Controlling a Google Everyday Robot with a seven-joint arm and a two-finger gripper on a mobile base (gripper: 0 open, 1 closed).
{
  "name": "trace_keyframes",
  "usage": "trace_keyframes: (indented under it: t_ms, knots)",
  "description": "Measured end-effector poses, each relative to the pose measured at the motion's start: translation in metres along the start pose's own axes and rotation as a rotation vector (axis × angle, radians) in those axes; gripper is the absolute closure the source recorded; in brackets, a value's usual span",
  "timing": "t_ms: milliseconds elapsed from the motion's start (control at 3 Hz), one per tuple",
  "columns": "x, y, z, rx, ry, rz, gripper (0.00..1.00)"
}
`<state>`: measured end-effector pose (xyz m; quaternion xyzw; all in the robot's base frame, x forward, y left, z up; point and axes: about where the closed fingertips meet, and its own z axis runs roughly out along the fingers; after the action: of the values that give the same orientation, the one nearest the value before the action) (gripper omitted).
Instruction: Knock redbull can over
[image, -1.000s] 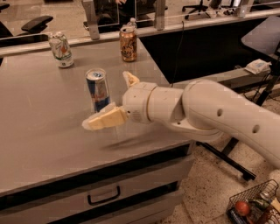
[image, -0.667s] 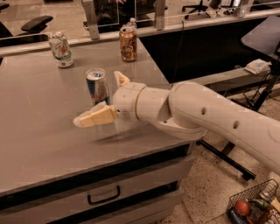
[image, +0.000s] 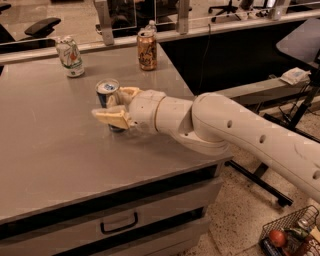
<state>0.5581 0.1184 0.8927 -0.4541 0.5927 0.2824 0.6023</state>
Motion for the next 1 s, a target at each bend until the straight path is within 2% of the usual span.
trace_keyframes:
  t_ms: [333, 667, 1000]
  knots:
    - [-0.014, -0.009, -0.010, 0.033, -0.030, -0.231, 0.78]
    - [-0.024, -0.013, -0.014, 0.085, -0.025, -0.489, 1.00]
    - [-0.026, -0.011, -0.013, 0.085, -0.024, -0.534, 1.00]
